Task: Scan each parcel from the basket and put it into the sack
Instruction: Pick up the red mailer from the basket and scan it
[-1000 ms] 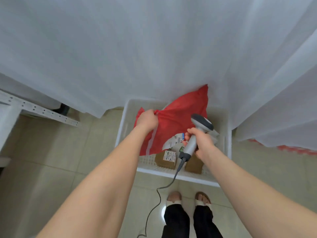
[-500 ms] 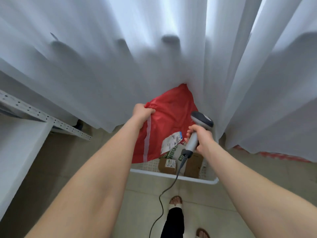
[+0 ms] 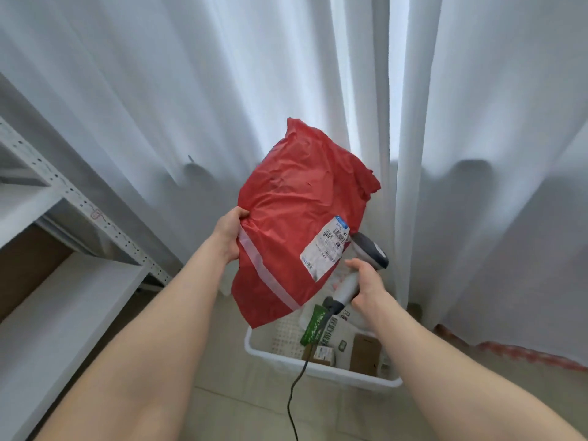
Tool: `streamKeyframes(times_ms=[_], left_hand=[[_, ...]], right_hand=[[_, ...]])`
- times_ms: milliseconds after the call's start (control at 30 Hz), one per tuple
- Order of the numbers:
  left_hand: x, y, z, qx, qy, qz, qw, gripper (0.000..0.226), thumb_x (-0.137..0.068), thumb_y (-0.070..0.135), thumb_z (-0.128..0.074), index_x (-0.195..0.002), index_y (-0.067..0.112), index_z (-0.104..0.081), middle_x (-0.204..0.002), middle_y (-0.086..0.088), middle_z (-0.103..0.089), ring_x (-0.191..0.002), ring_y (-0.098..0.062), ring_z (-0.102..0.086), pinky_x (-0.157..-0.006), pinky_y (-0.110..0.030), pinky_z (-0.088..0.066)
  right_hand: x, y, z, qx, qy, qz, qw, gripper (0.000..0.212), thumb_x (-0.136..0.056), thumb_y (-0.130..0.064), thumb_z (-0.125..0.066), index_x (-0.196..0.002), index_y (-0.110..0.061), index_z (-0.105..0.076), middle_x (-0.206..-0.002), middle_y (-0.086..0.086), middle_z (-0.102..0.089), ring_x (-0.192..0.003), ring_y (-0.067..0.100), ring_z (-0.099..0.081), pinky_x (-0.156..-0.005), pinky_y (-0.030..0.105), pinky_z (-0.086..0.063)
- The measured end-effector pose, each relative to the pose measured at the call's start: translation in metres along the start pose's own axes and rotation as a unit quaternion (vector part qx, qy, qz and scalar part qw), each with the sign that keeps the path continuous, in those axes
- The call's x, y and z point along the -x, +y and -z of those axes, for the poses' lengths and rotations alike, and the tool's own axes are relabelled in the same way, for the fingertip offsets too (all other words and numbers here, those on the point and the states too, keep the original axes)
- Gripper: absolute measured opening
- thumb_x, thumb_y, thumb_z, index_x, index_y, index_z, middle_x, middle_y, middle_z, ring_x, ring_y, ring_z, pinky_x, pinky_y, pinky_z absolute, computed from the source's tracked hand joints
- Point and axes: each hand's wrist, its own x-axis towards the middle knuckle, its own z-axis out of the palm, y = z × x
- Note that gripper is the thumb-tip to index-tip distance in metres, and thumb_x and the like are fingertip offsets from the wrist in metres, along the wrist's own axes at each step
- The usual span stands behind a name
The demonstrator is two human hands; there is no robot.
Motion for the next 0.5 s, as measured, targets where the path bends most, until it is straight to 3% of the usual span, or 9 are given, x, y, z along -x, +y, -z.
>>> streamKeyframes(times_ms=[133,233,300,367,433,500], left_hand=[[0.029,0.02,0.021,0.011,-0.002,-0.019,1.0,0.03,-0.094,0.019,-0.036,-0.065,0.018,-0.046,-0.05,0.001,-0.053,-0.043,-0.013,-0.053,-0.058,-0.028,-0.045],[0.046,0.034,0.037,-0.002,-0.013,-0.026,1.0,0.034,-0.093,0.028,-0.042,-0.06,0.02,-0.046,-0.055,0.001,-0.051,-0.044,-0.012,-0.053,-0.057,-0.027,-0.043],[0.053,0.043,0.049,-0.034,-0.034,-0.031,0.998,0.031,-0.091,0.043,-0.053,-0.076,0.017,-0.061,-0.074,-0.004,-0.065,-0.066,-0.018,-0.064,-0.068,-0.031,-0.049],[0.056,0.051,0.063,-0.062,-0.033,-0.05,0.996,0.043,-0.081,0.054,-0.066,-0.104,0.018,-0.062,-0.099,-0.006,-0.07,-0.092,-0.024,-0.066,-0.082,-0.038,-0.052],[0.056,0.056,0.076,-0.083,-0.021,-0.085,0.993,0.047,-0.08,0.043,-0.072,-0.118,0.02,-0.057,-0.105,-0.005,-0.068,-0.095,-0.024,-0.065,-0.085,-0.039,-0.053],[0.055,0.058,0.084,-0.111,-0.011,-0.105,0.988,0.041,-0.084,0.026,-0.072,-0.121,0.015,-0.058,-0.1,-0.005,-0.068,-0.088,-0.022,-0.064,-0.087,-0.04,-0.052]], right_hand=[[0.033,-0.017,-0.023,-0.053,-0.081,0.024,0.995,0.008,-0.09,-0.008,-0.059,-0.095,-0.007,-0.064,-0.091,0.012,-0.07,-0.077,0.024,-0.067,-0.052,0.028,-0.055],[0.055,-0.027,-0.046,-0.05,-0.103,0.049,0.992,0.016,-0.085,-0.016,-0.07,-0.098,-0.009,-0.071,-0.098,0.014,-0.074,-0.088,0.029,-0.071,-0.08,0.042,-0.058],[0.068,-0.032,-0.06,-0.049,-0.107,0.053,0.992,0.019,-0.084,-0.025,-0.073,-0.096,-0.011,-0.072,-0.097,0.012,-0.074,-0.09,0.029,-0.071,-0.088,0.044,-0.055],[0.078,-0.034,-0.071,-0.043,-0.117,0.053,0.991,0.024,-0.085,-0.03,-0.073,-0.1,-0.011,-0.072,-0.1,0.011,-0.074,-0.092,0.028,-0.071,-0.082,0.041,-0.056],[0.087,-0.032,-0.08,-0.037,-0.126,0.048,0.99,0.024,-0.086,-0.028,-0.073,-0.102,-0.01,-0.071,-0.099,0.013,-0.074,-0.091,0.028,-0.071,-0.076,0.038,-0.056],[0.094,-0.03,-0.087,-0.02,-0.121,0.055,0.991,0.009,-0.088,-0.018,-0.069,-0.087,-0.009,-0.069,-0.08,0.011,-0.074,-0.079,0.026,-0.068,-0.067,0.035,-0.055]])
